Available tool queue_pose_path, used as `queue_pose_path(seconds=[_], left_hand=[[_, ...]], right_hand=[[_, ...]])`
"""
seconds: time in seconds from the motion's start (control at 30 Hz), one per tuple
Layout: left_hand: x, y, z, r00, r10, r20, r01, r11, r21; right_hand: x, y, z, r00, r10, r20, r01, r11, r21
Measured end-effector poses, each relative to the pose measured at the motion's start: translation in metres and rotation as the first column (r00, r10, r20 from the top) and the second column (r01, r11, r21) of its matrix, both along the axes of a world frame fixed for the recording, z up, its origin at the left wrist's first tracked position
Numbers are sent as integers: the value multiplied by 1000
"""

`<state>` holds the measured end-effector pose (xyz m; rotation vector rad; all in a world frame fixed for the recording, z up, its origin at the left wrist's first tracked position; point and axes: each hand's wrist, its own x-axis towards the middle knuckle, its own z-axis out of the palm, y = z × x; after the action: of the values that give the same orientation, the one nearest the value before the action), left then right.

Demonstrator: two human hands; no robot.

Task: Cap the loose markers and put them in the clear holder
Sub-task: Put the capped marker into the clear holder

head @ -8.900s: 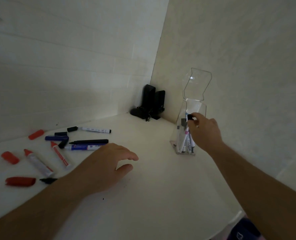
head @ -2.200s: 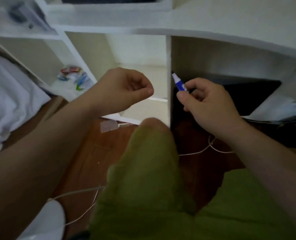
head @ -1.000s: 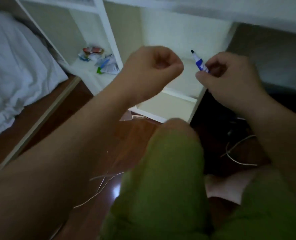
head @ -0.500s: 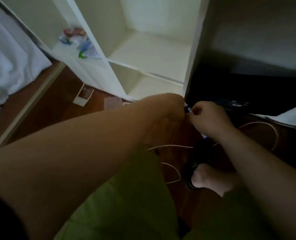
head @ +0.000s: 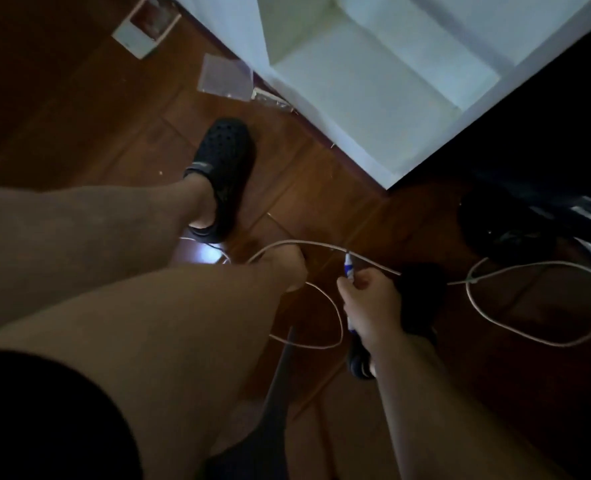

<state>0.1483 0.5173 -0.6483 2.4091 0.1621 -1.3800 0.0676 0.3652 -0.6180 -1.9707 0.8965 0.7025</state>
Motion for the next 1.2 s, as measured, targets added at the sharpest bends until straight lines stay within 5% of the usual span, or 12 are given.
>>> queue_pose_path(seconds=[0.27,0.67,0.8,0.93,1.03,1.2], left_hand=[[2,1,-69,986,-155,-65,155,988,2],[39,12,-110,951,-291,-101,282,955,-90],[37,10,-99,995,-95,-43,93,995,-35],[42,-1,-80,929,105,-354,-153,982,-111],[58,-10,-35,863,379,-335,-454,872,-184],[76,-19,120,807,469,-359,-586,711,-389]], right_hand=[[-12,17,-66,978,-46,-204,54,998,33],[45,18,-80,990,7,-144,-5,1000,14],[43,14,-79,987,-5,-164,7,1000,15],[50,8,-38,996,-24,-85,26,999,22],[62,1,14,999,-36,13,36,999,35],[71,-9,139,969,-25,246,25,1000,3]])
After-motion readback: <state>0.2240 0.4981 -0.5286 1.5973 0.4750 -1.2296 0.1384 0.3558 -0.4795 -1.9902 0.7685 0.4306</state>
